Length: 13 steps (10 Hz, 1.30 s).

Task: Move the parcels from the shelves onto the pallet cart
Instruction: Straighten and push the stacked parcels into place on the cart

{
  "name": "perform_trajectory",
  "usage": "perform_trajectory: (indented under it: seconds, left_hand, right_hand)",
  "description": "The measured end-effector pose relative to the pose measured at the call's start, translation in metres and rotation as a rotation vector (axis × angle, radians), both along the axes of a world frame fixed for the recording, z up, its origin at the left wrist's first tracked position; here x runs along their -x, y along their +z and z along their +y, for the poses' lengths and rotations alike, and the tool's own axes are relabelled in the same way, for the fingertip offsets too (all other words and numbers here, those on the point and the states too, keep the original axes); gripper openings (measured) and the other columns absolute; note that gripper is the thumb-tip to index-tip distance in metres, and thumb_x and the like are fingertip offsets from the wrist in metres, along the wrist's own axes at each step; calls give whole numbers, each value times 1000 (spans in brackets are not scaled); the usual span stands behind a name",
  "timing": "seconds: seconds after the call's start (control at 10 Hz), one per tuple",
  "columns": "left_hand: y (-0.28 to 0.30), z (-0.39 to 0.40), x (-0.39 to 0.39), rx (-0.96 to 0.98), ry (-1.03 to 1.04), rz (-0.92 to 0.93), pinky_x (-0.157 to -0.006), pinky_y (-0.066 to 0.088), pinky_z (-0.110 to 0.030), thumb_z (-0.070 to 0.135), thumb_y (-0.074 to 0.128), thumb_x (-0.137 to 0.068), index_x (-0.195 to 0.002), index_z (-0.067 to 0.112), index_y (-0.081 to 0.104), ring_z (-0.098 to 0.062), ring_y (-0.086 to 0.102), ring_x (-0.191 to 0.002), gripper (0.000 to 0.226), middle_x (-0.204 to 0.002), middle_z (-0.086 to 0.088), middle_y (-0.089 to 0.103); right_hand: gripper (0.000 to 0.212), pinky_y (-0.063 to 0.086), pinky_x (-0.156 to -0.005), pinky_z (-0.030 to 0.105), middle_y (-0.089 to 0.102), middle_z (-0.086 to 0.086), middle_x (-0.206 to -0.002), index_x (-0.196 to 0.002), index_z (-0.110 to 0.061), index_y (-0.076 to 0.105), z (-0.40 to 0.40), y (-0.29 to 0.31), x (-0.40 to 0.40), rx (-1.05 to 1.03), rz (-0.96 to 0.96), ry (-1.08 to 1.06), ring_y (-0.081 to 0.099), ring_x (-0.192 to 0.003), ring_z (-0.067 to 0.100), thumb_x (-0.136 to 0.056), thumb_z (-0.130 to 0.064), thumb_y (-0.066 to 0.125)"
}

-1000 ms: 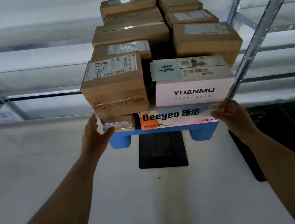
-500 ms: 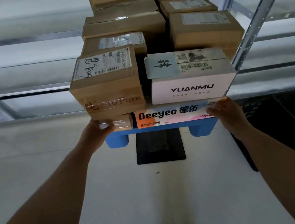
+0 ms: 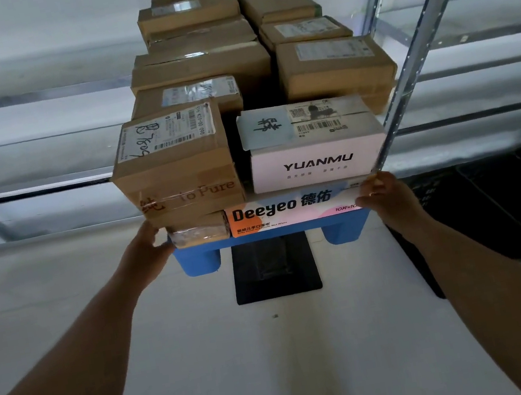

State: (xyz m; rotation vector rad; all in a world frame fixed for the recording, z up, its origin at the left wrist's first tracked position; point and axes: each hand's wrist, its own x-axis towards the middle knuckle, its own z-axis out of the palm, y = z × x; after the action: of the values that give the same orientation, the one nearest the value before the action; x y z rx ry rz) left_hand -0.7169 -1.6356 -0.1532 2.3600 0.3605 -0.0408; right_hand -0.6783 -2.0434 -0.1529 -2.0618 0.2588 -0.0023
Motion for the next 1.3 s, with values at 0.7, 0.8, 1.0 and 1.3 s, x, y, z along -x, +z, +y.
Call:
perform_trajectory:
  seconds: [0.7, 0.8, 1.0, 1.3]
  left_hand:
    - [139, -46, 1, -132, 367, -800, -81, 41, -40, 25, 38, -97, -101, 6, 63, -40, 57, -97, 33, -104, -27, 62]
    - [148, -62, 0, -210, 347, -758, -99, 40, -47, 30, 42, -97, -126, 3, 55, -40, 51, -118, 42, -127, -22, 56]
    - [161, -129, -9, -231, 216, -692, -92, 47, -48, 35, 42, -98, -131, 15, 52, -34, 55, -113, 40, -128, -15, 57]
    - [170, -198, -51, -262, 70, -510, -83, 51, -48, 40, 37, -96, -128, 21, 49, -32, 59, -101, 39, -121, -18, 58]
  right_hand:
    - [29, 39, -81, 28, 62, 6, -114, -120, -15, 59, -35, 106, -9, 329, -384, -24, 54, -97, 15, -95, -27, 51]
    - [37, 35, -76, 24, 61, 8, -123, -128, -14, 54, -42, 111, -20, 298, -420, 32, 49, -93, 7, -95, -29, 52]
    - [28, 25, -55, 7, 65, 6, -106, -116, -12, 59, -63, 109, -43, 253, -418, 104, 42, -63, -11, -95, -28, 52]
    - [34, 29, -57, 5, 65, 11, -114, -119, -6, 58, -91, 113, -84, 207, -436, 164, 43, -67, -9, -98, -29, 47]
